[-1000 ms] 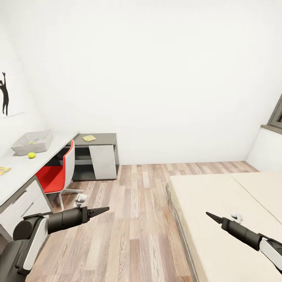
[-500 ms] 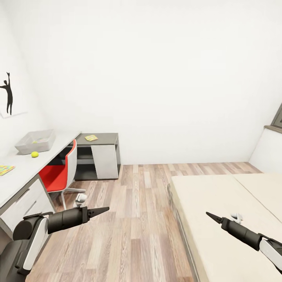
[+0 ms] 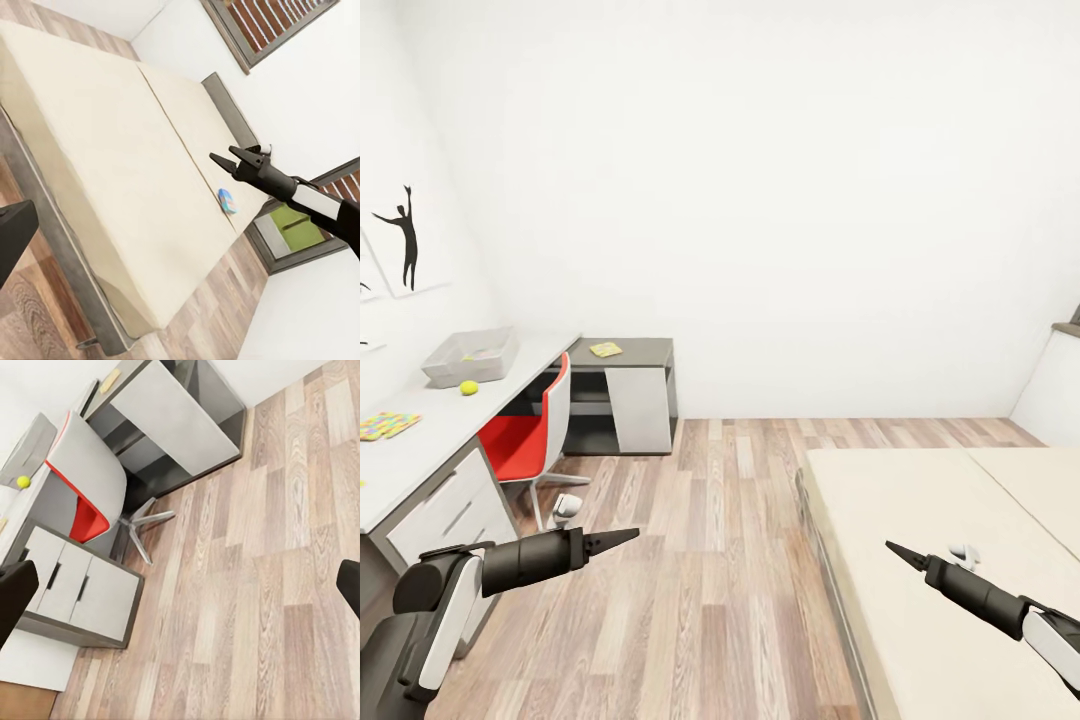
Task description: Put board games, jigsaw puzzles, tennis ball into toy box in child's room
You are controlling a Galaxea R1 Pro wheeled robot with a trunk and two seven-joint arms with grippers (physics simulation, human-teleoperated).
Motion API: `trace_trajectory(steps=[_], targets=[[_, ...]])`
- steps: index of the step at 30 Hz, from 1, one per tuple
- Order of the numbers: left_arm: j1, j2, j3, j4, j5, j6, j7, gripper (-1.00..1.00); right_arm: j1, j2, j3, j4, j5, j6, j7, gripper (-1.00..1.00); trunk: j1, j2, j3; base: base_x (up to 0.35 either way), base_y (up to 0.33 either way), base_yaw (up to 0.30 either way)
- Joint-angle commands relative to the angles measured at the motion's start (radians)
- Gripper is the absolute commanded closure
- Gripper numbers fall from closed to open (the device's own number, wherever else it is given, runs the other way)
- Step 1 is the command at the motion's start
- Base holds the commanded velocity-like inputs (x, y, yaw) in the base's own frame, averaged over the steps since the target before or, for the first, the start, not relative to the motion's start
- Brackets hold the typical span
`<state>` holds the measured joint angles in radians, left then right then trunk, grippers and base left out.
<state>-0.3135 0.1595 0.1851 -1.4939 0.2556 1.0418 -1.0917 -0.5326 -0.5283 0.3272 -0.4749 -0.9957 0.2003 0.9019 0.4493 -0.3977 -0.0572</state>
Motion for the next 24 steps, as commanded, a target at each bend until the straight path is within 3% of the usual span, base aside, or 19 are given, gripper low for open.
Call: trace_trajectory(steps=[1,24], targets=[[-0.001,0.0,0.001,0.0,-0.001,0.004,-0.004,-1.0,-0.001,-0.001,0.004,0.0,-0.011,0.009,0.002,-1.0,0.001,-0.002,-0.002,-0.004,0.0,0.015],[-0.001,-0.001,-0.001,0.0,-0.001,0.004,-0.004,-1.0,-0.001,-0.001,0.003,-0.001,-0.011,0.01,0.003,-1.0,0.001,-0.002,-0.004,-0.001,0.0,0.064]])
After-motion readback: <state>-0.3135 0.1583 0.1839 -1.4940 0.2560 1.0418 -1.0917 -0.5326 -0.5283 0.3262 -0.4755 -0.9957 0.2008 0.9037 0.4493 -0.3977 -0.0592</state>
